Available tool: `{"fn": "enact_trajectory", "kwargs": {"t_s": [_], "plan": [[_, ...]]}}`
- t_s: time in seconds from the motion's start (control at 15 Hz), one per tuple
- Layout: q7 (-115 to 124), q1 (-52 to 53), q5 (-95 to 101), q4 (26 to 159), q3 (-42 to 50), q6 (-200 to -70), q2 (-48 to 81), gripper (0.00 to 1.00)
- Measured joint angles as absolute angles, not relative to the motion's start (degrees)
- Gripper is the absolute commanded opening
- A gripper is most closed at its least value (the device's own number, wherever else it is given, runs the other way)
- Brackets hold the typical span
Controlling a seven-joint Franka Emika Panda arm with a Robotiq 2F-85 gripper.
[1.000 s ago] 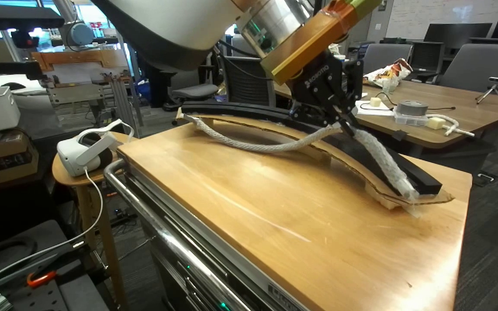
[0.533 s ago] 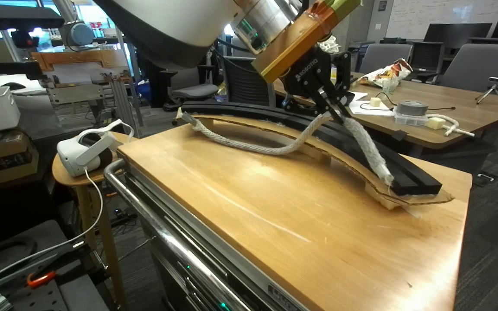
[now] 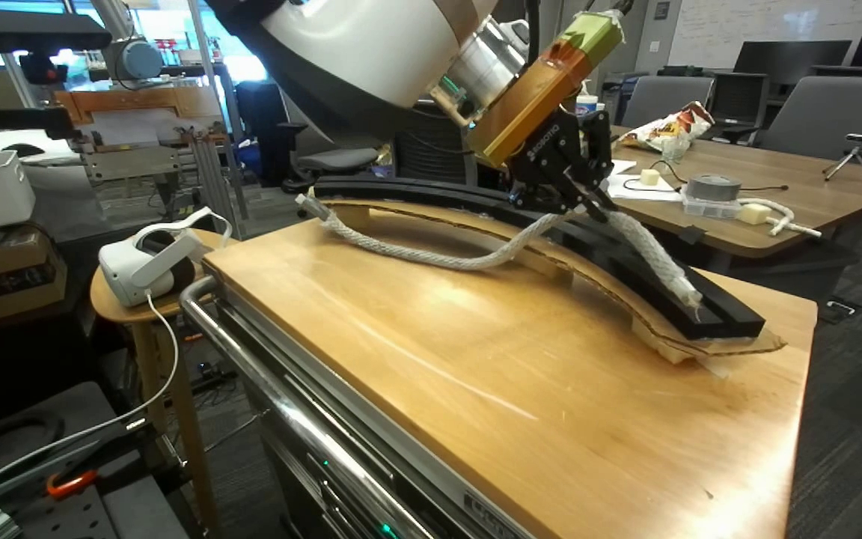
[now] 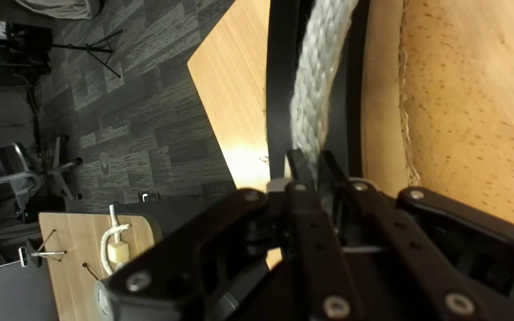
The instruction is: Place the white rope on the curved black board
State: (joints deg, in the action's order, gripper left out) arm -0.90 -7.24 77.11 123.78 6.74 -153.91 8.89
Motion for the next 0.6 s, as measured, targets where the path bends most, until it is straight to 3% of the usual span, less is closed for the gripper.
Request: {"fn": "enact_trajectory", "kwargs": {"t_s": [0.6], "plan": [[-10.95, -8.48, 75.08, 116.59, 7.14, -151.29, 17.22, 0.07]]}}
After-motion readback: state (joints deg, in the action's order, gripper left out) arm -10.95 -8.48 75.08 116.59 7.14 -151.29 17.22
